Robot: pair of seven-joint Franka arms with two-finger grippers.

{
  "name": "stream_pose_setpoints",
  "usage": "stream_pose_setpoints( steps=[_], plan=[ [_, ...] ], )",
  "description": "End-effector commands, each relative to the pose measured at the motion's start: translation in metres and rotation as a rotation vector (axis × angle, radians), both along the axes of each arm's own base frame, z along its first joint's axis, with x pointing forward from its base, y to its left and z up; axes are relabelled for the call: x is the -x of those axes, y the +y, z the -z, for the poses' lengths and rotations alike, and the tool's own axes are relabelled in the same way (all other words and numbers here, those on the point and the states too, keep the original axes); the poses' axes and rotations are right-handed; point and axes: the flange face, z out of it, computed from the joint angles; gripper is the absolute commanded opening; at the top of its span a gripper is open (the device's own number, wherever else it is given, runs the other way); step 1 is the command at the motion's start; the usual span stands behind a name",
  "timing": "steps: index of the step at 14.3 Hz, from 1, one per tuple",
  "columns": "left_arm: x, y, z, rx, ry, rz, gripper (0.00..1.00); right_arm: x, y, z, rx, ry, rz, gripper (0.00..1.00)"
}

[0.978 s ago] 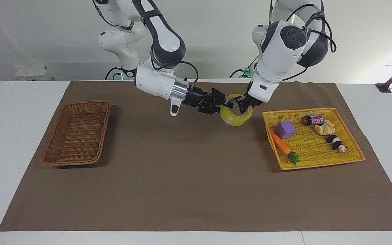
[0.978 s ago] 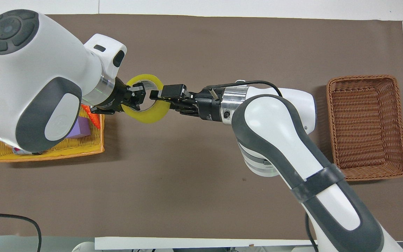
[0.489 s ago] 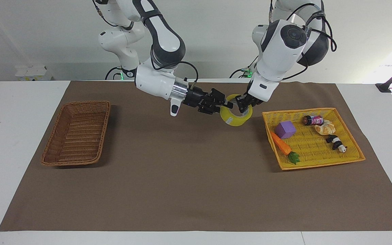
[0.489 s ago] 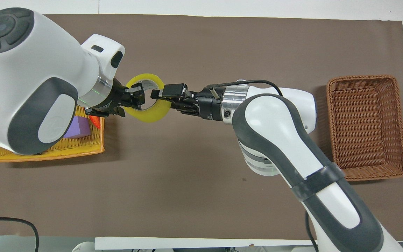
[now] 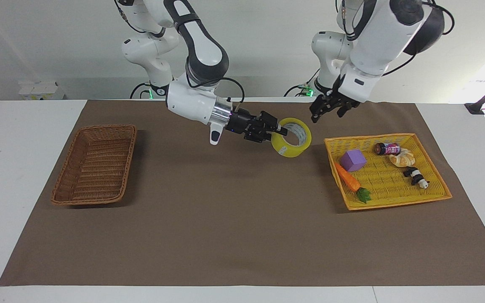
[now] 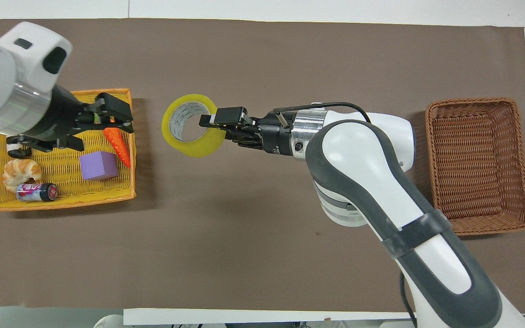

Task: Move tape to another basket
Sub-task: 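Open the left gripper and withdraw it while the right gripper holds the tape, then carry the tape with the right gripper and lower it into the wicker basket, then open the right gripper to release the tape inside the wicker basket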

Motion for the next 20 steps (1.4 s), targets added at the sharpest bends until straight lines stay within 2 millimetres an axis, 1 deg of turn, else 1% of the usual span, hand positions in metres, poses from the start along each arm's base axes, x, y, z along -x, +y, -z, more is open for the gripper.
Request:
stream_pose_setpoints(
  steps=[1, 2, 4, 5, 6, 7, 8, 9, 10, 11, 12, 13, 14, 15, 16, 17, 18, 19, 20],
  plan=[
    [-0.006, 0.039, 0.003, -0.083, -0.005, 0.058, 0.99, -0.025, -0.054, -0.006, 0.009, -0.035, -0.064, 0.00],
    [-0.011, 0.064, 0.005, -0.087, 0.003, 0.074, 0.99, -0.033, -0.080, -0.006, 0.022, -0.034, -0.089, 0.00],
    [-0.022, 0.124, 0.007, -0.080, -0.004, 0.080, 1.00, -0.046, -0.137, -0.004, 0.073, -0.071, -0.133, 0.00],
    [-0.025, 0.156, 0.009, -0.078, -0.006, 0.044, 1.00, -0.051, -0.169, -0.001, 0.086, -0.076, -0.139, 0.00],
    [-0.027, 0.179, 0.008, -0.078, -0.018, -0.006, 1.00, -0.053, -0.202, -0.001, 0.082, -0.059, -0.144, 0.00],
    [-0.027, 0.217, 0.008, -0.079, -0.020, -0.075, 1.00, -0.052, -0.269, 0.001, 0.086, -0.028, -0.145, 0.00],
    [-0.029, 0.226, 0.006, -0.080, -0.044, -0.092, 1.00, -0.046, -0.316, 0.000, 0.091, -0.012, -0.140, 0.00],
    [-0.031, 0.227, 0.007, -0.081, -0.055, -0.092, 1.00, -0.037, -0.361, 0.001, 0.094, 0.002, -0.132, 0.00],
    [-0.032, 0.220, 0.007, -0.080, -0.055, -0.081, 1.00, -0.026, -0.401, 0.002, 0.105, 0.014, -0.134, 0.00],
    [-0.034, 0.218, 0.008, -0.084, -0.061, -0.078, 1.00, -0.012, -0.443, 0.005, 0.154, 0.012, -0.142, 0.00],
    [-0.033, 0.216, 0.007, -0.095, -0.049, -0.067, 1.00, 0.000, -0.476, 0.010, 0.227, 0.001, -0.163, 0.00],
    [-0.031, 0.213, 0.007, -0.119, -0.025, -0.055, 1.00, 0.013, -0.507, 0.020, 0.247, 0.005, -0.177, 0.00],
    [-0.028, 0.194, 0.000, -0.162, 0.001, -0.009, 1.00, 0.020, -0.538, 0.035, 0.236, 0.009, -0.183, 0.00],
    [-0.030, 0.179, -0.009, -0.208, 0.007, 0.029, 1.00, 0.027, -0.564, 0.051, 0.243, 0.001, -0.212, 0.00],
    [-0.031, 0.172, -0.011, -0.219, 0.034, 0.042, 1.00, 0.032, -0.583, 0.064, 0.267, -0.015, -0.240, 0.00],
    [-0.033, 0.169, -0.016, -0.218, 0.054, 0.048, 1.00, 0.035, -0.590, 0.067, 0.292, -0.026, -0.267, 0.00],
    [-0.037, 0.160, -0.021, -0.221, 0.055, 0.062, 1.00, 0.041, -0.594, 0.072, 0.297, -0.014, -0.276, 0.00],
    [-0.037, 0.151, -0.024, -0.221, 0.053, 0.078, 1.00, 0.048, -0.601, 0.082, 0.291, 0.005, -0.267, 0.00],
    [-0.037, 0.150, -0.023, -0.223, 0.058, 0.082, 1.00, 0.052, -0.606, 0.093, 0.279, 0.005, -0.271, 0.00]
  ],
)
